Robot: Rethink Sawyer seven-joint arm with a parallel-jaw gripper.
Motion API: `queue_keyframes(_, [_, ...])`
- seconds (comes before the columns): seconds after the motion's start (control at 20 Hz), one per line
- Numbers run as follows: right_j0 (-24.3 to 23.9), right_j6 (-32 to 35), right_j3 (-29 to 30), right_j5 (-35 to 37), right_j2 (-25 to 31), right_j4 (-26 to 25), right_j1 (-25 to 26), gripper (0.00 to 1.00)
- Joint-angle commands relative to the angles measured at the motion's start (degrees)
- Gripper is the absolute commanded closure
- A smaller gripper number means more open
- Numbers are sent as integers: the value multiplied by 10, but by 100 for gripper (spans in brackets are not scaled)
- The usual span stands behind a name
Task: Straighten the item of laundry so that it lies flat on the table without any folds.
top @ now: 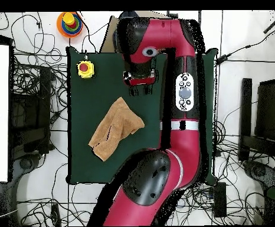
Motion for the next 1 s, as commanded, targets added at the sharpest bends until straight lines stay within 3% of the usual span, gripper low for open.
queue_keyframes(0.05, [4,-70,43,-30,-25,-29,-25,0])
queue_keyframes(0.2, [2,-67,55,-26,-28,-20,-33,0])
queue_keyframes(1.0, [18,-146,-56,50,33,-118,-32,0])
